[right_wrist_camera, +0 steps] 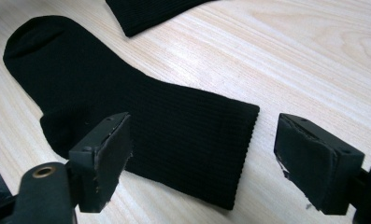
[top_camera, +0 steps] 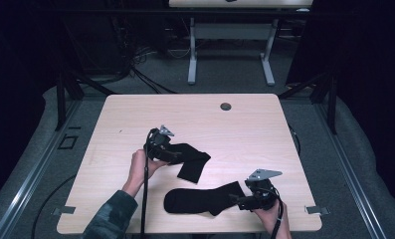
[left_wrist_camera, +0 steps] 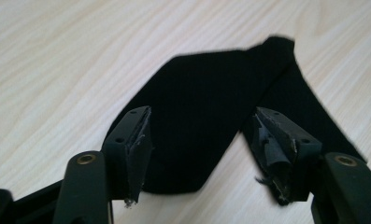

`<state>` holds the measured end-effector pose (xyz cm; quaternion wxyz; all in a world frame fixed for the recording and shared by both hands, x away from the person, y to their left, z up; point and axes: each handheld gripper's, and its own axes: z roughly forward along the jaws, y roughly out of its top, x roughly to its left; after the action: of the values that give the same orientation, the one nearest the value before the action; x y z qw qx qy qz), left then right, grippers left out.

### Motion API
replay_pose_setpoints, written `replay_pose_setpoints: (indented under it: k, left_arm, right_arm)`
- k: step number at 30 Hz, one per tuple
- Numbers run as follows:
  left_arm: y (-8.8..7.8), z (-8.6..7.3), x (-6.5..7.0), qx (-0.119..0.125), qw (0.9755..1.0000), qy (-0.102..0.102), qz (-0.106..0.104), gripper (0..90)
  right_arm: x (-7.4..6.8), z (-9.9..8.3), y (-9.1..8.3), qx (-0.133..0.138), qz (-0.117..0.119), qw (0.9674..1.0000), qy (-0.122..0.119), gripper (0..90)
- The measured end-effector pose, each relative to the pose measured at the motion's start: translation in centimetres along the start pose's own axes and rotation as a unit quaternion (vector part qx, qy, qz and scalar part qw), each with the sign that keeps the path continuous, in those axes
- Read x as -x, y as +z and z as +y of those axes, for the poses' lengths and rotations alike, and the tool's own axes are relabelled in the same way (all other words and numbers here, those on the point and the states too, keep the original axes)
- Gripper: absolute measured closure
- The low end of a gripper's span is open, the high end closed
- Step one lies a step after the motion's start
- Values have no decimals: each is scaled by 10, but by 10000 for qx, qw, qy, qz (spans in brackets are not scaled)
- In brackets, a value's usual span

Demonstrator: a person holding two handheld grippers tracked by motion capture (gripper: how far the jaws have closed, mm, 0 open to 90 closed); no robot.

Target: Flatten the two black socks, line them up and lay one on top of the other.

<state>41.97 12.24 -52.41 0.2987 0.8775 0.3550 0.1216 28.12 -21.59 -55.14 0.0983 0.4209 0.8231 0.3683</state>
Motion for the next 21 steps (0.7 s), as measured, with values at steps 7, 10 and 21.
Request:
replay_pose_setpoints:
  k: [7, 10, 21]
  left_arm:
    - [13, -11, 5, -438, 9983, 371, -99, 400]
    - [16, -12, 6, -504, 9977, 440, -134, 406]
    - [29, -14, 6, -892, 9941, 602, -101, 592]
  right_arm:
    - [-1, 1, 2, 6, 38, 10000, -20, 185]
    - [-1, 1, 1, -22, 32, 10000, 1, 185]
    - [1, -1, 2, -26, 54, 10000, 0, 186]
